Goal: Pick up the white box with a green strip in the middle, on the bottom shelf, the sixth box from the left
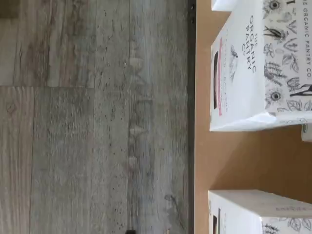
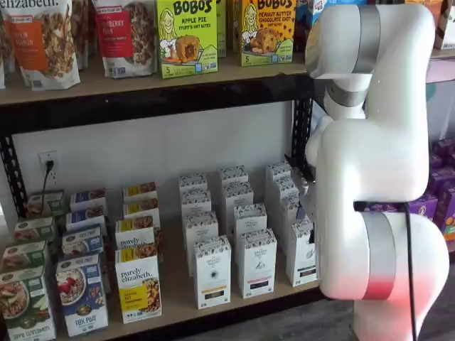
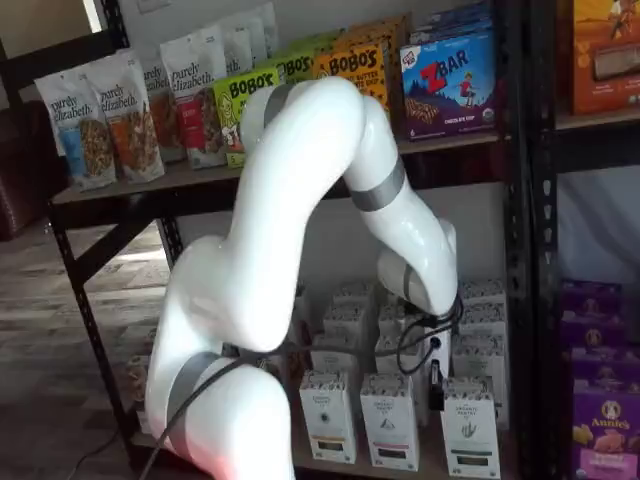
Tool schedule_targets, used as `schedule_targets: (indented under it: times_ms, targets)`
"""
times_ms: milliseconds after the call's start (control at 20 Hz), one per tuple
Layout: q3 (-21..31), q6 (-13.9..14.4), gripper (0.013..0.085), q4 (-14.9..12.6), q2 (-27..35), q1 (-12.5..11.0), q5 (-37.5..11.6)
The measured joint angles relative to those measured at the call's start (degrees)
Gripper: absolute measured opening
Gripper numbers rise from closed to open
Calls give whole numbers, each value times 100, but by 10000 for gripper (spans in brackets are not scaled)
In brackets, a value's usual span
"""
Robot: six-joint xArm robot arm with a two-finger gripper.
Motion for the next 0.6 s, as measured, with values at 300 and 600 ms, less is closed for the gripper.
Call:
schedule_targets:
  times_ms: [300,600]
  targets:
    - [-523,589,850,-617,287,21,179]
    - [-1057,828,850,-853,658,41,333]
